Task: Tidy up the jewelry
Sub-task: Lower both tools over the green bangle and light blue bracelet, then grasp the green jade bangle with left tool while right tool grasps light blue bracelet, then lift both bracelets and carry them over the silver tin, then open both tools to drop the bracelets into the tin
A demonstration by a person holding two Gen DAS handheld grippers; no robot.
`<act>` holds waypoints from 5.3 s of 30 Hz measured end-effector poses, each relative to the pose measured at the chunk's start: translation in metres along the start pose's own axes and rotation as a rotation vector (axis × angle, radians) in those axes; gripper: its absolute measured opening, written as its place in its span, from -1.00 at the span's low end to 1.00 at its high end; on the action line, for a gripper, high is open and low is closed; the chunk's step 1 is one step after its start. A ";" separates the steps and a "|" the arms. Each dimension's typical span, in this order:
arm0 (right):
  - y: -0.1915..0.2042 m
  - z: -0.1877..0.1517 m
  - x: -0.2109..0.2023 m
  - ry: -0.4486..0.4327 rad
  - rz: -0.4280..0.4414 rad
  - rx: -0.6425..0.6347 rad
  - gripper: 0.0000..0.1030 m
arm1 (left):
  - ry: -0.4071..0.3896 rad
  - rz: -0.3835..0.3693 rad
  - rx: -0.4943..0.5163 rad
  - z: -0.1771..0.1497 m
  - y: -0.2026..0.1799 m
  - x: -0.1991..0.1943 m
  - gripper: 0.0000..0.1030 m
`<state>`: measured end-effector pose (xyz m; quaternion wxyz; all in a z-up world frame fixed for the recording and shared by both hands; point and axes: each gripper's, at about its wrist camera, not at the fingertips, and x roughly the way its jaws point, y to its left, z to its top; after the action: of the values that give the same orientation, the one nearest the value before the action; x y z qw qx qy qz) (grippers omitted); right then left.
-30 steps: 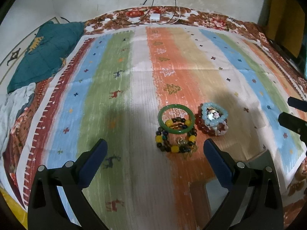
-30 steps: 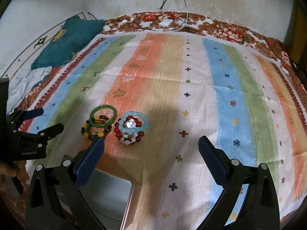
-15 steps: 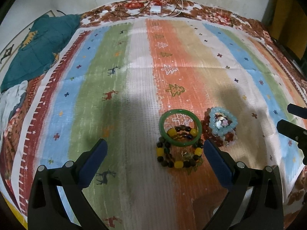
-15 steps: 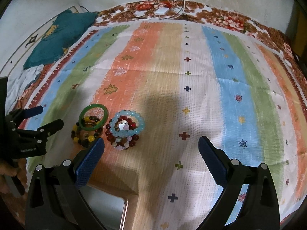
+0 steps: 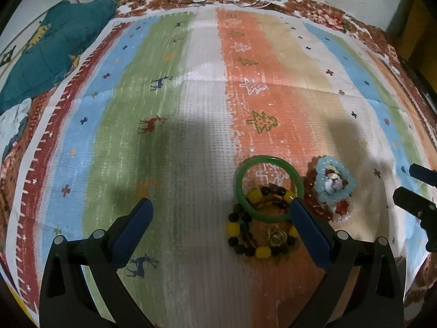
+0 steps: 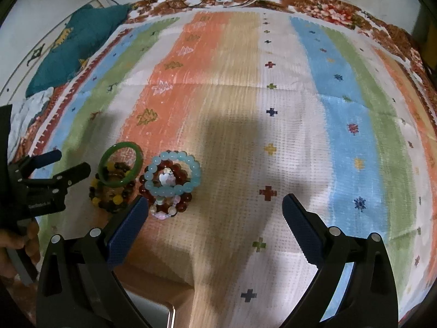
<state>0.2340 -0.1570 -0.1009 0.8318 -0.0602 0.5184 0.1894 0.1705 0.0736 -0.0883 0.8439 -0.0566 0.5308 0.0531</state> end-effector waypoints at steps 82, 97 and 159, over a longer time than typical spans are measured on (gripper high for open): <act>0.021 0.020 -0.016 -0.037 0.054 -0.056 -0.76 | -0.036 -0.099 0.033 0.006 -0.018 -0.034 -0.86; 0.039 -0.003 -0.065 -0.124 0.110 -0.080 -0.76 | -0.111 -0.156 0.024 -0.019 -0.024 -0.082 -0.85; 0.026 -0.055 -0.086 -0.089 0.144 -0.033 0.32 | -0.084 -0.188 -0.089 -0.077 -0.006 -0.101 0.38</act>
<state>0.1437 -0.1708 -0.0471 0.8371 -0.0278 0.4806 0.2597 0.0595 0.0536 -0.0298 0.8633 -0.1411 0.4846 -0.0004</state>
